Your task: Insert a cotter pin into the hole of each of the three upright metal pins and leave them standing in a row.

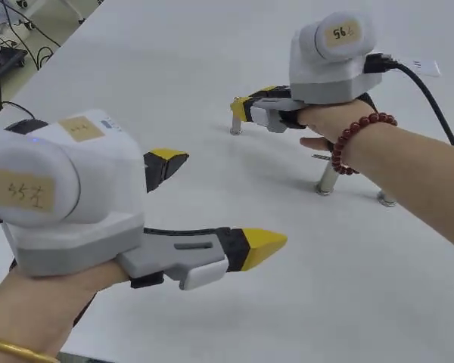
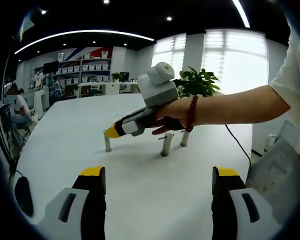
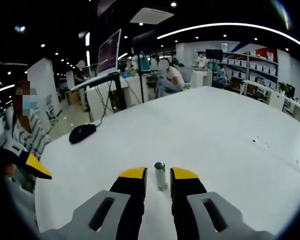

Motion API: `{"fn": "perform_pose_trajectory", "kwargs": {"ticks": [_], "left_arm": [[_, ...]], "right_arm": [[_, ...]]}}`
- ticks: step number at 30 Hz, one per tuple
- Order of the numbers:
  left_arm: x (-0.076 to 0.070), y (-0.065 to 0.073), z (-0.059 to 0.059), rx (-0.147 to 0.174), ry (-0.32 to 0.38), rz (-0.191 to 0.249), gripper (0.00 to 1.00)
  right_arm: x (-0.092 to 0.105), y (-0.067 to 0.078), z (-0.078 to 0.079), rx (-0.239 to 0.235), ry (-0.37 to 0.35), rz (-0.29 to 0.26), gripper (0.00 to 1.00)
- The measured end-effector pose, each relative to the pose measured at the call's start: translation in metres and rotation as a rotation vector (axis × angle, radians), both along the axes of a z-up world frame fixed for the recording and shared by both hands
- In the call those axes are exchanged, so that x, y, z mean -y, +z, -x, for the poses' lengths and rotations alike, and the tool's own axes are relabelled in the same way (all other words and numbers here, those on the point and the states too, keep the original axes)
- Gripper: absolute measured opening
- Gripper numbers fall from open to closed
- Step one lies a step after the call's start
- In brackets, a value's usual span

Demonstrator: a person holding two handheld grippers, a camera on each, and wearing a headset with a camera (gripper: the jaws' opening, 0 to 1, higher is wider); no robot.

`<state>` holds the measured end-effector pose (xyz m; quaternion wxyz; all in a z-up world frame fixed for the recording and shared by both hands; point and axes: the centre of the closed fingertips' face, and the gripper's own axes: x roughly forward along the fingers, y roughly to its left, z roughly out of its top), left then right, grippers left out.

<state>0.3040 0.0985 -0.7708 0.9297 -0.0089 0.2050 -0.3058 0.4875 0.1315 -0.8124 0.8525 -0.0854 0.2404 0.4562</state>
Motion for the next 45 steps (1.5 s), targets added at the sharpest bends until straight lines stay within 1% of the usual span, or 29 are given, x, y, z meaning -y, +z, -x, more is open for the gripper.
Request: {"fn": "perform_pose_trajectory", "kwargs": {"ticks": [2,4,5,8,9,12,16,27,30,32,35,40,45], "left_arm": [[-0.001,0.000,0.000,-0.001,0.004,0.001,0.88],[-0.002,-0.001,0.000,-0.006,0.009,0.003,0.88],[-0.003,-0.002,0.000,-0.008,0.011,0.004,0.88],[-0.003,-0.004,0.000,-0.014,0.011,0.001,0.87],[-0.003,-0.004,0.000,-0.014,0.013,0.001,0.87],[-0.004,-0.004,0.000,-0.015,0.015,0.004,0.87],[-0.004,-0.005,0.000,-0.018,0.014,0.003,0.86],[-0.005,-0.006,0.002,-0.025,0.013,0.006,0.85],[-0.005,-0.005,0.002,-0.024,0.013,0.004,0.85],[-0.005,-0.005,0.002,-0.025,0.014,0.003,0.85],[-0.005,-0.004,0.002,-0.023,0.015,-0.001,0.84],[-0.005,-0.002,0.003,-0.018,0.016,-0.005,0.84],[-0.005,0.001,0.005,-0.013,0.017,-0.010,0.84]], "right_arm": [[0.001,-0.002,0.000,0.005,-0.013,0.003,0.18],[0.001,-0.001,-0.001,-0.005,-0.029,-0.015,0.18],[0.001,0.001,0.003,-0.008,-0.030,-0.023,0.18],[-0.003,-0.001,0.006,-0.012,-0.029,-0.030,0.16],[-0.004,-0.003,0.005,-0.012,-0.029,-0.024,0.16],[-0.003,-0.002,0.004,-0.005,-0.043,-0.017,0.12],[-0.002,-0.003,0.006,0.001,-0.053,-0.016,0.12],[0.000,-0.003,0.009,0.036,-0.046,0.005,0.10],[0.000,-0.002,0.015,0.035,-0.039,0.014,0.10],[0.001,-0.003,0.014,0.035,-0.035,0.018,0.10],[0.002,-0.002,0.024,0.040,-0.022,0.025,0.10],[0.002,0.002,0.034,0.057,-0.004,0.026,0.10],[0.006,0.005,0.053,0.059,0.012,0.030,0.10]]}}
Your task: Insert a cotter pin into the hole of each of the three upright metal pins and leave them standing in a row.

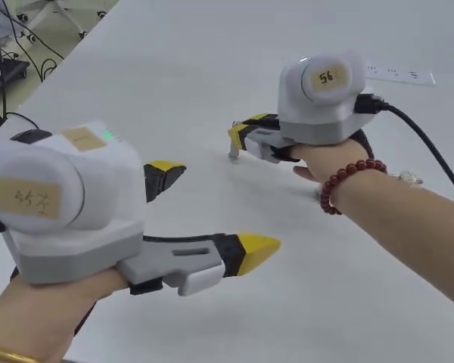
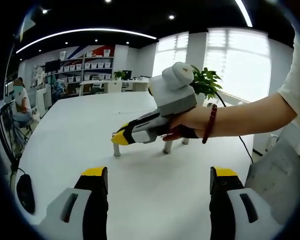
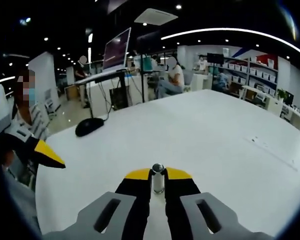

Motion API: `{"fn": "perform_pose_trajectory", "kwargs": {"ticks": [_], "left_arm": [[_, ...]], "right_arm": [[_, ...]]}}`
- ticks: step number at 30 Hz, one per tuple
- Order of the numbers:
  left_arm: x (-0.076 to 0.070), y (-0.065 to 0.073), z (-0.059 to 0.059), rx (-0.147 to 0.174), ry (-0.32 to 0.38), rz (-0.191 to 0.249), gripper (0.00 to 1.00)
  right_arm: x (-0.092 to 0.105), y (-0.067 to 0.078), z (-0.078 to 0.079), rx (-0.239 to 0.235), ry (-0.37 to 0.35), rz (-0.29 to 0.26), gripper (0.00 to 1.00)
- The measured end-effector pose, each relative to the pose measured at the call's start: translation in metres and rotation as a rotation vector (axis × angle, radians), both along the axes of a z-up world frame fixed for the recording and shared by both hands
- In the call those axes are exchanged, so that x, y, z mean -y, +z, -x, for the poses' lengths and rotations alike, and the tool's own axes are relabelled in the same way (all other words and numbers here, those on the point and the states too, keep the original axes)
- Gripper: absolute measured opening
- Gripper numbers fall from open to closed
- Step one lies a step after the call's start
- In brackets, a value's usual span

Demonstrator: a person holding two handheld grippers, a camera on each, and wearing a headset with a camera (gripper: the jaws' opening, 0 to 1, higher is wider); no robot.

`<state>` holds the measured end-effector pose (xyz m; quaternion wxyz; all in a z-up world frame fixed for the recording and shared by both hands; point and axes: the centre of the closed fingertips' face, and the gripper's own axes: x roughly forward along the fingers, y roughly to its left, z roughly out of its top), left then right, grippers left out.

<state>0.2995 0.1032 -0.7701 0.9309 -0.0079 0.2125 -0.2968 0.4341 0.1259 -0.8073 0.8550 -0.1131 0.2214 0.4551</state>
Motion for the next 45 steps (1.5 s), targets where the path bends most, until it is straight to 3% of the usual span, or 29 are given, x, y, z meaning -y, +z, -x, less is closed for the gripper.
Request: {"fn": "perform_pose_trajectory", "kwargs": {"ticks": [21,27,45], "left_arm": [[0.005,0.011,0.006,0.018,0.002,0.009,0.82],[0.009,0.014,0.009,0.025,-0.001,0.029,0.81],[0.018,0.013,0.015,0.027,-0.018,0.029,0.79]], "right_arm": [[0.038,0.005,0.054,-0.028,-0.030,-0.001,0.10],[0.051,0.007,0.067,-0.016,-0.044,0.009,0.10],[0.094,0.001,0.087,-0.004,-0.145,0.044,0.10]]}}
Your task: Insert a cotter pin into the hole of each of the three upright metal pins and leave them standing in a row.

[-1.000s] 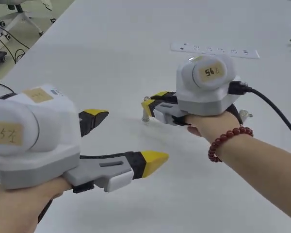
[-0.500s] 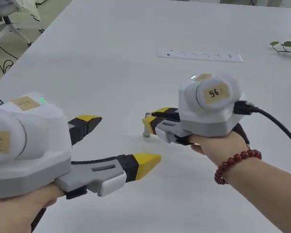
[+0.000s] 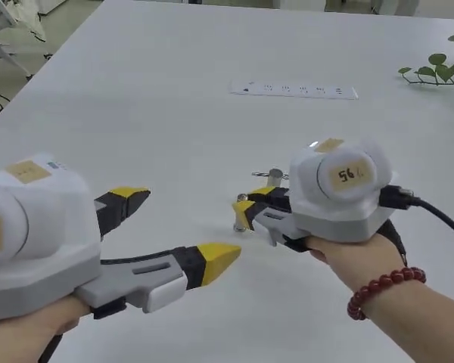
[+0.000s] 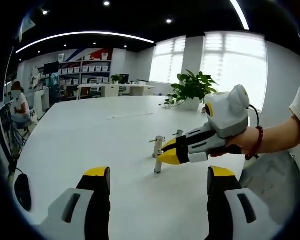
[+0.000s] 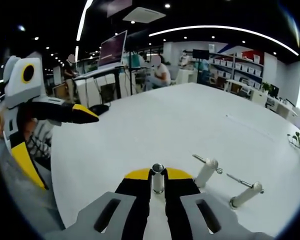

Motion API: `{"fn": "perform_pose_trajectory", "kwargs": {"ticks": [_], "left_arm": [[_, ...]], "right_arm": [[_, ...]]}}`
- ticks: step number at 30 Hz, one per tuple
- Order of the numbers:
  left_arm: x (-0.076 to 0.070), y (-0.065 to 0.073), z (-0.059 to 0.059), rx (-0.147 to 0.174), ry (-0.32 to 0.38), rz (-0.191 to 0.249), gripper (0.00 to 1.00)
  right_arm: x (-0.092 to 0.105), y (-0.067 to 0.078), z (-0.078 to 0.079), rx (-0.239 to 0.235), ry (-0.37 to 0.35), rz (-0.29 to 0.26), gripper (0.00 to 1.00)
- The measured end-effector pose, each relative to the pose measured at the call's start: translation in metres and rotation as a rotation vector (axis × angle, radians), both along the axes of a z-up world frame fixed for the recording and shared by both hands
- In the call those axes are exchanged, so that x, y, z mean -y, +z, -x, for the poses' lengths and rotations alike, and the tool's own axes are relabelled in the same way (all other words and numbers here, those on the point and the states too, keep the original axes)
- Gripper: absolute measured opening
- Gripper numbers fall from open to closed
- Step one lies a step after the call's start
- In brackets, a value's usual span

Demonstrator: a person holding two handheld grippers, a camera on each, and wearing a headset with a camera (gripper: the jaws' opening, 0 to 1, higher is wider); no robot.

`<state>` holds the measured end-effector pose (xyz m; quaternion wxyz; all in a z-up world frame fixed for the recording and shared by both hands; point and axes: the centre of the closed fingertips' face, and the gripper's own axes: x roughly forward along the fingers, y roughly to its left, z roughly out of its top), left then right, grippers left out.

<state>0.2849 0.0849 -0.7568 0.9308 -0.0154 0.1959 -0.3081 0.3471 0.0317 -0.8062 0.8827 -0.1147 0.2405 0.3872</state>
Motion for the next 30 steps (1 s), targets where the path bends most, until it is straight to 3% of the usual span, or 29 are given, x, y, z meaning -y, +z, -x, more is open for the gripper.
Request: {"fn": "perform_pose_trajectory", "kwargs": {"ticks": [16,30], "left_arm": [[0.007,0.000,0.001,-0.003,-0.023,0.000,0.78],[0.009,-0.003,0.004,-0.008,-0.032,-0.007,0.78]], "right_arm": [[0.023,-0.008,0.006,-0.001,-0.068,0.019,0.10],[0.029,-0.011,0.007,0.000,-0.089,0.010,0.10]]}}
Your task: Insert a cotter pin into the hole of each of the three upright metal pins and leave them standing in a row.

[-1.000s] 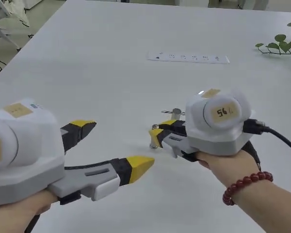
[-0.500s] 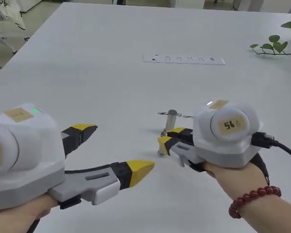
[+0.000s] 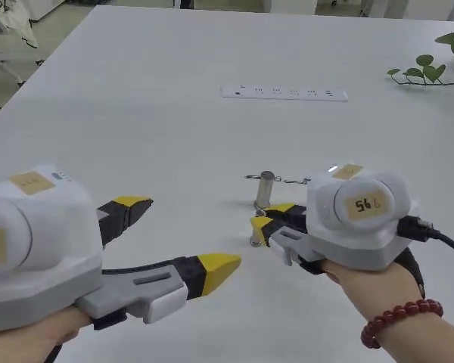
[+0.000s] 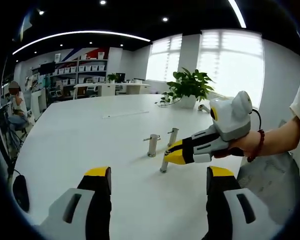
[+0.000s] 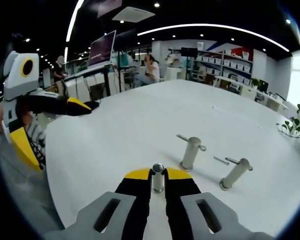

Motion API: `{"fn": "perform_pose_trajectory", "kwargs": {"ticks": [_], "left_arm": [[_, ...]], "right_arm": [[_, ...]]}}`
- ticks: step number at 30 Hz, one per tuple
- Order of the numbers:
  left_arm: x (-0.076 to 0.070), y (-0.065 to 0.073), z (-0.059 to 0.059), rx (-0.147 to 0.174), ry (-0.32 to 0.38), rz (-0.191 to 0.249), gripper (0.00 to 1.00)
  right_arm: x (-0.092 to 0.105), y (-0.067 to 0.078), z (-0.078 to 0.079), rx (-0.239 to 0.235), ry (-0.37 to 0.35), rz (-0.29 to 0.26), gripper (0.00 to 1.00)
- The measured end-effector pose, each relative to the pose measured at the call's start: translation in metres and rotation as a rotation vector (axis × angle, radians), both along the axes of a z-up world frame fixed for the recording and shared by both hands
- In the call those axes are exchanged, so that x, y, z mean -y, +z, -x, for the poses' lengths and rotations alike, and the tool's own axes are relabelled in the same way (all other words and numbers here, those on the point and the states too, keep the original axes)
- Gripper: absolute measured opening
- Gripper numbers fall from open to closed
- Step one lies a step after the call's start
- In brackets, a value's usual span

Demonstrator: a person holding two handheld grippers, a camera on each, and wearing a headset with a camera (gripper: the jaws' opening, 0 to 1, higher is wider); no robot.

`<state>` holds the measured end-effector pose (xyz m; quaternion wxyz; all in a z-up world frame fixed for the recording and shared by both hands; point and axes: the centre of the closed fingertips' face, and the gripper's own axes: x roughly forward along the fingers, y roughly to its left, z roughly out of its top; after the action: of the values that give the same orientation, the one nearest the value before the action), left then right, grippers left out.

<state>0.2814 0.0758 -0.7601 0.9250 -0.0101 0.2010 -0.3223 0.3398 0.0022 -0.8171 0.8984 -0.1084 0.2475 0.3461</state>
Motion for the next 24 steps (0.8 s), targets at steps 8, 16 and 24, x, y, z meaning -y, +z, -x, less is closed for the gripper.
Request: {"fn": "perform_pose_trajectory", "kwargs": {"ticks": [8,16,24], "left_arm": [[-0.001,-0.001,0.000,-0.002,-0.001,-0.009,0.77],[-0.003,-0.001,-0.002,0.000,0.006,-0.011,0.78],[-0.003,-0.002,-0.002,0.003,0.003,-0.023,0.78]], "right_arm": [[0.000,-0.006,0.002,-0.022,-0.015,-0.042,0.18],[0.000,0.004,0.005,-0.025,-0.005,-0.071,0.23],[0.003,0.026,0.003,-0.022,0.010,-0.111,0.26]]}}
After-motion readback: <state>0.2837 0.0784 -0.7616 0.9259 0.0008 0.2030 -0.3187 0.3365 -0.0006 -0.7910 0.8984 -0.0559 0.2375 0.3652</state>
